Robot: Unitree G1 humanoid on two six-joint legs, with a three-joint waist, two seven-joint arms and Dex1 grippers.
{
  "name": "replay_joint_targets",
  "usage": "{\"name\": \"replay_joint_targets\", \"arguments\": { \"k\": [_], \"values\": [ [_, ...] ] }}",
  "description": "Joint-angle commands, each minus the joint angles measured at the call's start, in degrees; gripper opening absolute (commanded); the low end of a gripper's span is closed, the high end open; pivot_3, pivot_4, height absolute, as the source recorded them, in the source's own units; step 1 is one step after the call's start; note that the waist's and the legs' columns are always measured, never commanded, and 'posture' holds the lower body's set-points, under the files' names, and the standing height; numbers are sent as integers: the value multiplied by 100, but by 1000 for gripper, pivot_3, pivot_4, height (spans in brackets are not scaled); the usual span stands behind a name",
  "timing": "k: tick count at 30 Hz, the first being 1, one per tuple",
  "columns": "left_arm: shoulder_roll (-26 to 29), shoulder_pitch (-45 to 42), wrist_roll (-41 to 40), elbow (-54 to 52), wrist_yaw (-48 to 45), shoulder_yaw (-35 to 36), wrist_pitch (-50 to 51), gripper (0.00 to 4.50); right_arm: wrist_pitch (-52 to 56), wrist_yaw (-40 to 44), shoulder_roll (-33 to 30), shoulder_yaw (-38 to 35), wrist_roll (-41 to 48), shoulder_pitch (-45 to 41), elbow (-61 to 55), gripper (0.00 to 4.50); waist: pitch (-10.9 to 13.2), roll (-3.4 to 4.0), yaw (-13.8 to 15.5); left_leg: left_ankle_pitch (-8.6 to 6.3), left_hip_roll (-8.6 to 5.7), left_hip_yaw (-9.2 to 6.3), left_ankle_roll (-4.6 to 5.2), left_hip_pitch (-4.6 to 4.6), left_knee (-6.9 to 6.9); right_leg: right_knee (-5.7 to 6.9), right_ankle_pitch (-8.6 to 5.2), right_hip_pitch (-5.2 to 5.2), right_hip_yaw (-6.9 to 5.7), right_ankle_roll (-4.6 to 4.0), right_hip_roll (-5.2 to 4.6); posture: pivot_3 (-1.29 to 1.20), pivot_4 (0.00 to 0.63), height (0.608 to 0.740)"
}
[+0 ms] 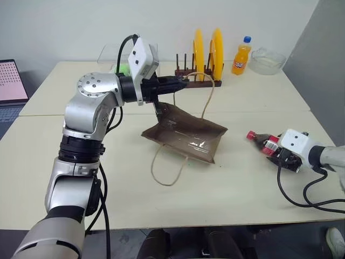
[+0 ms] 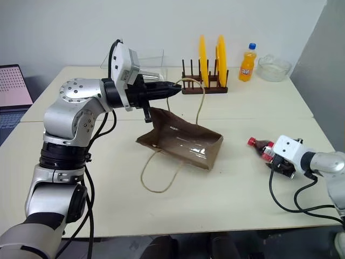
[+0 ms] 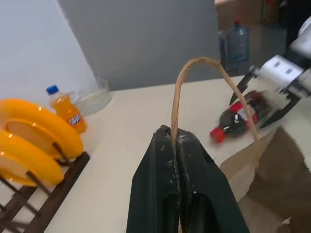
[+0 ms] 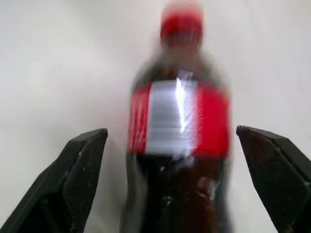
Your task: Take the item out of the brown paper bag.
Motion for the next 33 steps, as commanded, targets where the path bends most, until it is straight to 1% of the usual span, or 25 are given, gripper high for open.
{"name": "replay_joint_targets", "arguments": {
  "k": [1, 3, 5, 8, 11, 14, 17, 21, 26, 27, 28, 30, 33],
  "values": [
    [114, -59, 327, 178, 315, 11, -6, 0, 1248, 298, 124, -1008, 1925, -74, -1919, 4485, 0, 0, 11, 0, 0, -3, 1, -1, 0, 0, 0, 1, -2, 0, 0, 0, 150, 740],
    [85, -125, 449, 347, 457, -5, 43, 0, 1891, 68, 255, -1185, 2758, -263, -2547, 4485, 1, -2, 25, -9, 1, -16, 15, 1, 2, -1, 0, 8, -13, 0, 0, 0, 150, 740],
    [24, -189, 551, 499, 595, -13, 21, 0, 2240, -184, 307, -1217, 3105, -387, -2885, 4485, 1, -2, 48, -9, 0, -20, 17, 2, 3, -6, 0, 13, -16, 0, -1, 0, 150, 740],
    [-55, -240, 563, 584, 627, -9, 41, 0, 2460, -549, 361, -1056, 3200, -456, -3119, 4485, 1, -2, 102, -10, -2, -17, 18, -2, 5, -18, 0, 15, -15, 1, -3, 0, 150, 740],
    [-117, -267, 576, 635, 664, 12, 47, 0, 2462, -859, 431, -885, 3061, -403, -3186, 4485, 1, -2, 152, -10, -2, -17, 18, -5, 5, -21, 0, 13, -15, 0, -3, 0, 150, 740],
    [-161, -312, 607, 697, 721, 22, 21, 624, 2423, -1055, 448, -812, 2966, -366, -3186, 4500, 1, -2, 158, -10, -2, -16, 17, -9, 4, -21, 0, 8, -14, 0, -3, 0, 150, 740],
    [-208, -393, 588, 759, 727, 28, -20, 1537, 2381, -1125, 431, -752, 2905, -346, -3181, 4500, 1, -2, 160, -10, -2, -16, 18, -9, 4, -21, 0, 8, -14, 0, -3, 0, 150, 740],
    [-258, -449, 732, 928, 782, -13, -233, 2759, 2176, -1197, 362, -538, 2559, -261, -3110, 4500, 1, -2, 152, -10, -2, -14, 18, -7, 4, -19, 0, 8, -14, 0, -3, 0, 150, 740],
    [-301, -535, 848, 1163, 990, 88, -503, 4353, 2110, -1157, 371, -532, 2459, -224, -3094, 4500, 1, -2, 153, -10, -1, -14, 18, -8, 4, -18, 0, 7, -14, 0, -3, 0, 150, 740],
    [-298, -559, 849, 1214, 1031, 134, -590, 4455, 2108, -1151, 379, -553, 2466, -226, -3096, 4500, 1, -2, 154, -10, -1, -14, 18, -8, 4, -18, 0, 7, -14, 1, -3, 0, 150, 740],
    [-292, -575, 842, 1252, 1050, 158, -651, 4455, 2107, -1148, 384, -566, 2472, -228, -3097, 4500, 1, -2, 153, -10, -1, -15, 18, -8, 4, -18, 0, 7, -15, 0, -3, 0, 150, 740],
    [-209, -500, 578, 1047, 1066, 467, -711, 4455, 2097, -1236, 512, -663, 2531, -236, -3081, 4500, 1, -2, 148, -10, -1, -14, 18, -8, 4, -18, 0, 7, -14, 0, -3, 0, 150, 740],
    [47, -164, 265, 414, 1093, 815, -299, 4455, 2109, -1407, 776, -841, 2640, -161, -3118, 4500, 0, -2, 124, -9, 0, -12, 16, -11, 2, -15, 0, 0, -12, 0, -3, 0, 150, 740]
  ]
}}
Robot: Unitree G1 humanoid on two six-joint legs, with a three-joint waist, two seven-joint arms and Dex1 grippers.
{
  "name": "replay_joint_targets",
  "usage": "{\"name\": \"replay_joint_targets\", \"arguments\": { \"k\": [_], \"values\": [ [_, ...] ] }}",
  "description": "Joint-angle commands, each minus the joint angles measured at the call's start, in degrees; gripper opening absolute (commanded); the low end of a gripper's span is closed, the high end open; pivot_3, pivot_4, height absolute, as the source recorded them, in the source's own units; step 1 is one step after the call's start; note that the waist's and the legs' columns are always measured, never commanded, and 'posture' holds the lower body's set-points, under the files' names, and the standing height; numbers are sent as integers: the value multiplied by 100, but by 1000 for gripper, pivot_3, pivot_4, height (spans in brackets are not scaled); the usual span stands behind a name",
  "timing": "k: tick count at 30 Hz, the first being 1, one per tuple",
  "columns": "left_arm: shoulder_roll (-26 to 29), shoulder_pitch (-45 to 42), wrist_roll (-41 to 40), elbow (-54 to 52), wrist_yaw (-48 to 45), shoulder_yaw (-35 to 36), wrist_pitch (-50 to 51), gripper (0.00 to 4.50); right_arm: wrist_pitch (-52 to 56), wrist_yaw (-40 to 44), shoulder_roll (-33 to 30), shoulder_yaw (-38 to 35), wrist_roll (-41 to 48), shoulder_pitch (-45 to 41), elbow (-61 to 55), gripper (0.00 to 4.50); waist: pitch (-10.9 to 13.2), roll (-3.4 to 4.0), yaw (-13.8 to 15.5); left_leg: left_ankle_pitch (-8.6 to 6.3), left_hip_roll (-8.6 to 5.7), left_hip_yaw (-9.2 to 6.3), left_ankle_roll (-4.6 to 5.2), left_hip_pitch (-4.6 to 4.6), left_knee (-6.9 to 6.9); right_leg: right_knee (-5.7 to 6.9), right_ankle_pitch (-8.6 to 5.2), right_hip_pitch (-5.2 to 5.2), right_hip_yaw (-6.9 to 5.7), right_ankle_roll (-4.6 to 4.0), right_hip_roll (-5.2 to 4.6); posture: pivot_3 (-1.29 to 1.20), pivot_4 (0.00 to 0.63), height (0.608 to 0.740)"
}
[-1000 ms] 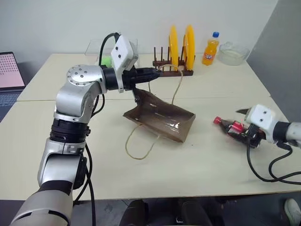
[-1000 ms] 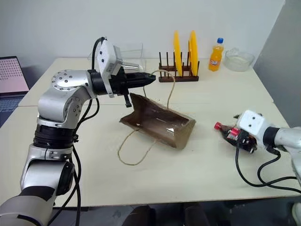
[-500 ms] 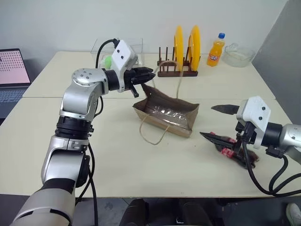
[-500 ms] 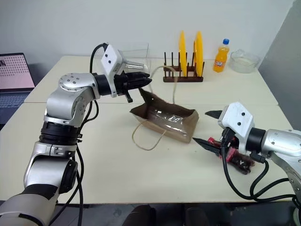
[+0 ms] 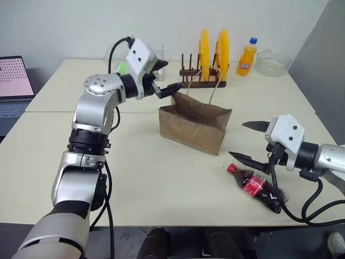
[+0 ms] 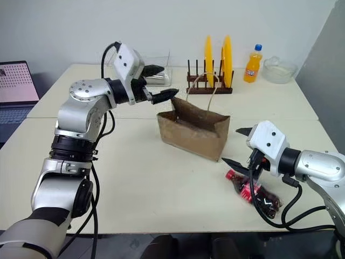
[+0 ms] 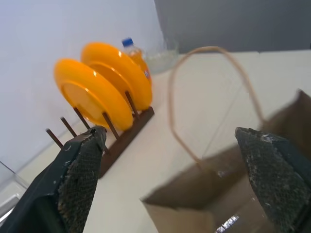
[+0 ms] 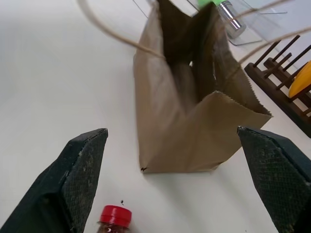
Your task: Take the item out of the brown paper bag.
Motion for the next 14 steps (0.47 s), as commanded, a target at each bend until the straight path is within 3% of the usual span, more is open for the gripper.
{"name": "replay_joint_targets", "arguments": {
  "k": [1, 5, 8, 14],
  "values": [
    [393, 415, -454, -1004, 208, 656, 708, 4455, -108, -280, 306, -382, 165, 112, -143, 4500, 0, 1, -10, 1, 1, 2, -2, 2, -1, 7, 0, -1, 2, 0, 0, 0, 150, 740],
    [758, 2176, -311, -2728, 970, 1167, 1497, 4455, -433, -650, 832, -482, -118, 501, -43, 4500, -8, 14, -40, 10, 3, 5, -20, 11, -11, 10, -1, -1, 9, 0, -1, 0, 150, 740],
    [579, 3327, -388, -3722, 1503, 1536, 1726, 4455, -610, -851, 1193, -634, -163, 895, -11, 4500, -3, 5, 13, 9, 3, 2, -19, 7, -6, 9, 0, -1, 8, 0, -2, 0, 150, 740],
    [310, 4578, -458, -4400, 1859, 1712, 1607, 4455, -970, -901, 1622, -637, -268, 1705, 55, 4500, -4, -5, 168, -2, 2, -3, 1, 11, 1, -11, 0, 17, 3, 0, -3, 0, 150, 740]
  ]
}}
